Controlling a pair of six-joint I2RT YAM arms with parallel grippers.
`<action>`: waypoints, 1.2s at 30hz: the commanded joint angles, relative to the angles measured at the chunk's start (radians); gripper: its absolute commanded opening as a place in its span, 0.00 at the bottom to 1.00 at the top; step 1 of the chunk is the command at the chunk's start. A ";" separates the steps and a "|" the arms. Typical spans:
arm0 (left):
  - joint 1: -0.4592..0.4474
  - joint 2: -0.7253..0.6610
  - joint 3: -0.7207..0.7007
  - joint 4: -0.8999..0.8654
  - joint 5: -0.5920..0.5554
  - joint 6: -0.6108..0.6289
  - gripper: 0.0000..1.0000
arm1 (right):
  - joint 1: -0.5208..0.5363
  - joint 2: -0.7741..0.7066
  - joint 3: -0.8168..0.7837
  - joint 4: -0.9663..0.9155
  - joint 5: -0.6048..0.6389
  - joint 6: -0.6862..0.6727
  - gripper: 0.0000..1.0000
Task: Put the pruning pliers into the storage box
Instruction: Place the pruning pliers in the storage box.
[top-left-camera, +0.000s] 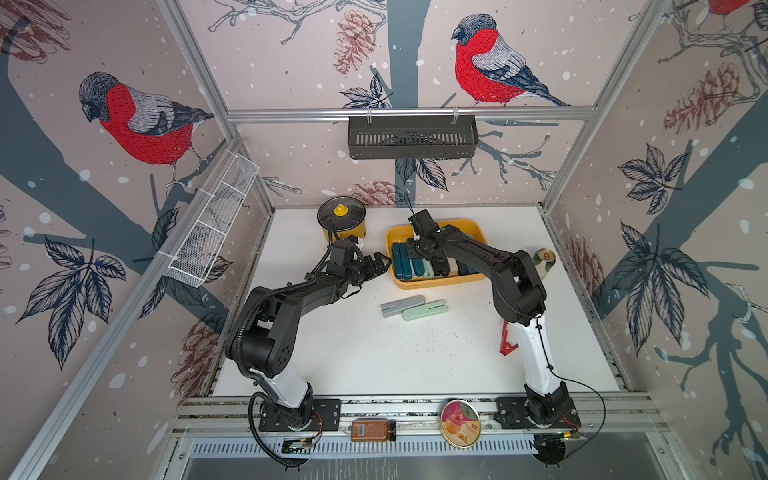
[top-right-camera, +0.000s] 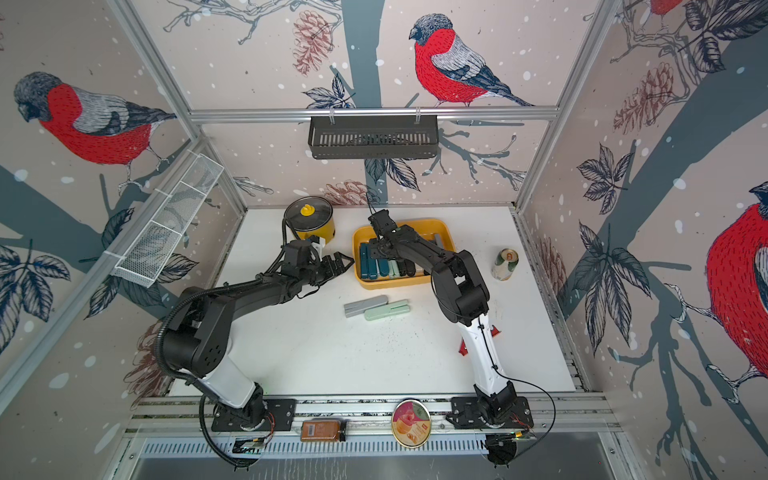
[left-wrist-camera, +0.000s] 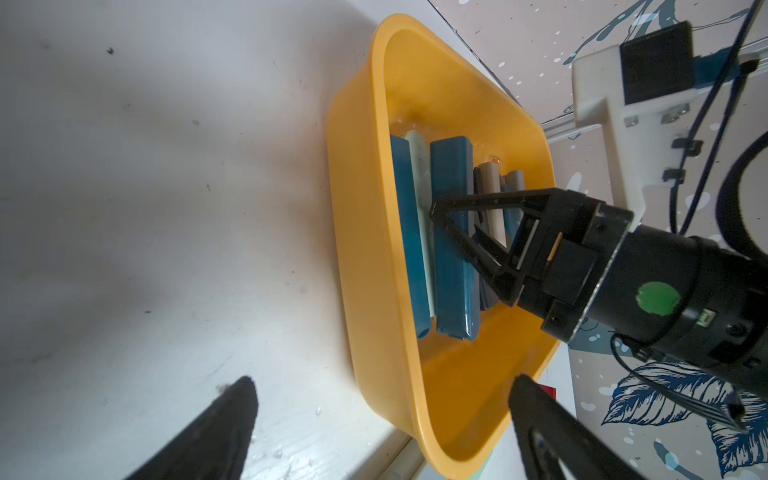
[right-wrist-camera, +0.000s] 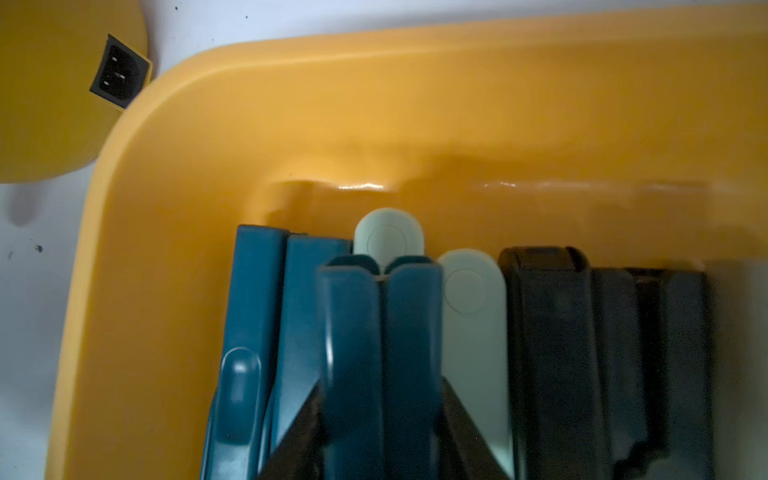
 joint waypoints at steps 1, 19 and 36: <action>0.003 0.001 -0.002 0.012 -0.004 0.007 0.95 | 0.002 -0.003 0.012 0.001 0.007 0.001 0.25; 0.003 0.020 -0.005 0.033 0.015 -0.014 0.95 | 0.013 -0.026 0.077 -0.071 0.021 -0.007 0.12; 0.003 0.063 0.009 0.021 0.044 -0.006 0.95 | 0.004 0.116 0.206 -0.232 0.155 -0.081 0.38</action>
